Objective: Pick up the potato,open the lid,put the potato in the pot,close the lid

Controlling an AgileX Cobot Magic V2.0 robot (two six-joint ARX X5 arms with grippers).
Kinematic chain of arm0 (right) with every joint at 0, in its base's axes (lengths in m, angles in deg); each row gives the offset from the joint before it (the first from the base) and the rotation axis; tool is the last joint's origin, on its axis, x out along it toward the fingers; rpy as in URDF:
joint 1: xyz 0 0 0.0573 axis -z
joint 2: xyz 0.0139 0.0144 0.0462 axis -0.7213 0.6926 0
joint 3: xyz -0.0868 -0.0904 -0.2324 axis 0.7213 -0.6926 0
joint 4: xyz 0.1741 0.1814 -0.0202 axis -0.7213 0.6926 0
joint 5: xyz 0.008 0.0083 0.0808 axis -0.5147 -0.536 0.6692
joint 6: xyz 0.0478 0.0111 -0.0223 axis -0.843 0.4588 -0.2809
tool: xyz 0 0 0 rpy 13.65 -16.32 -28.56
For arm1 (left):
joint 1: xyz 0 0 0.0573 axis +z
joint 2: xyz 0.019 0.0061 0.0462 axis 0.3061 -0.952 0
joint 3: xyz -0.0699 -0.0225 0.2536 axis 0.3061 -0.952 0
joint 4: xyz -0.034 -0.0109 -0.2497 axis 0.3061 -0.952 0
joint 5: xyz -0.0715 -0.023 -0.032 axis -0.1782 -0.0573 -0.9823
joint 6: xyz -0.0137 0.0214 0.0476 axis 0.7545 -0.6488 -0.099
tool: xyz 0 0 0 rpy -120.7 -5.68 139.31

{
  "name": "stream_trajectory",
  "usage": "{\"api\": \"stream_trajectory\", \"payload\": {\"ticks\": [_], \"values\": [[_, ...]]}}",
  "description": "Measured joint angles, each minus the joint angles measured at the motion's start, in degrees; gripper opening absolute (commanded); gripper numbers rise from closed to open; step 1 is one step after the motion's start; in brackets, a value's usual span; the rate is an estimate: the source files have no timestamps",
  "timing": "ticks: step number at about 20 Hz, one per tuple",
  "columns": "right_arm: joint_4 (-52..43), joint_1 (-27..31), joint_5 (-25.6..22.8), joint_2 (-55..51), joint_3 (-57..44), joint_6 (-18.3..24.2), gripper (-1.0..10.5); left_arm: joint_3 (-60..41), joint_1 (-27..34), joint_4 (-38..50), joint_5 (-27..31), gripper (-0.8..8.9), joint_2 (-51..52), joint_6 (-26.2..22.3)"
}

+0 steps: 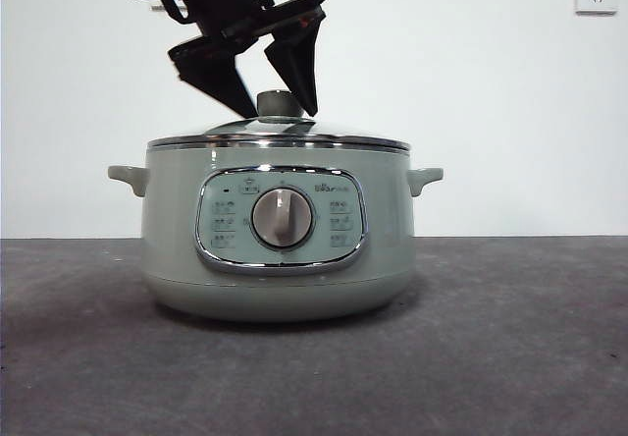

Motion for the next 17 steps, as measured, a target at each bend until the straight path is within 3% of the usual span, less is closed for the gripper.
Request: {"api": "stream_trajectory", "payload": {"ticks": [8,16,17], "values": [[0.0,0.0,0.2,0.0,0.0,0.0,7.2,-0.7,0.0,-5.4,1.5,7.32,11.4,1.6],[-0.2,0.0,0.2,0.0,0.0,0.0,7.2,-0.7,-0.9,-24.0,1.5,7.16,24.1,2.5],[-0.6,0.0,0.2,0.0,0.0,0.0,7.2,-0.7,-1.2,-25.7,1.5,6.4,25.4,2.5]]}}
